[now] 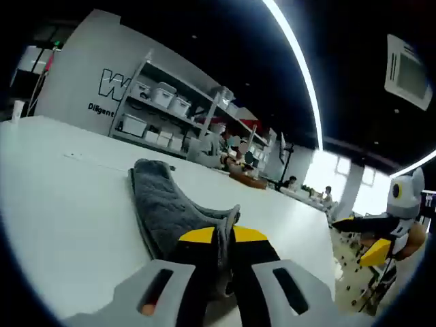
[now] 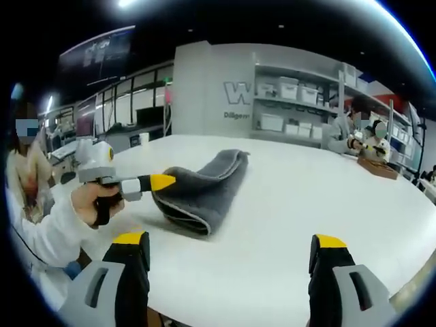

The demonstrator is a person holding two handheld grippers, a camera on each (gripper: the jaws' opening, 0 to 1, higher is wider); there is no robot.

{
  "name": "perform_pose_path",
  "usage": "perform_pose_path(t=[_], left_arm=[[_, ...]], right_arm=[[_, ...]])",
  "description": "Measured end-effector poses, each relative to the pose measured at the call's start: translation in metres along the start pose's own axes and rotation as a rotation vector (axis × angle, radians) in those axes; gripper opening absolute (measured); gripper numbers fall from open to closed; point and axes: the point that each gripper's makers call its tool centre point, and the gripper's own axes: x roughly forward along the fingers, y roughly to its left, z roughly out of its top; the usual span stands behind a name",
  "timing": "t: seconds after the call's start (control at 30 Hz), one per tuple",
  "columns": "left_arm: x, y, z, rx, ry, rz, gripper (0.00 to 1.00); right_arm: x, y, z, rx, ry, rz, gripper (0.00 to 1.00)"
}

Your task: Open the folded towel by lifting each exposed corner and separating the folded layers until the towel lies flat within the target outline without major curled edges

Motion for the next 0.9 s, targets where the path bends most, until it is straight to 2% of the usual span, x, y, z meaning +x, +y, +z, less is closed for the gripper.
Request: perform_pose_path(t=[0.3,0.5,0.77,0.9], left_arm=[[-0.042,0.04,0.021,-0.324,-0.188,0.118,0.07],[-0.072,0.064,0.046,-0.451,-0.32,0.151,0.06],[-0.097,0.098,0.064,-0.608,-0.428,0.187,0.06],[-0.109,0.12,0.065,-0.645,-0.453,0.232,0.05]], right_arm=[[0.002,0.004,0.0,-0.01,0.006,0.007,0.98],[0.003,0.007,0.0,-0.019,0.009,0.011,0.97],[0.004,0.01,0.001,-0.028,0.011,0.013,0.98],[0.004,0.011,0.001,-0.029,0.011,0.016,0.98]])
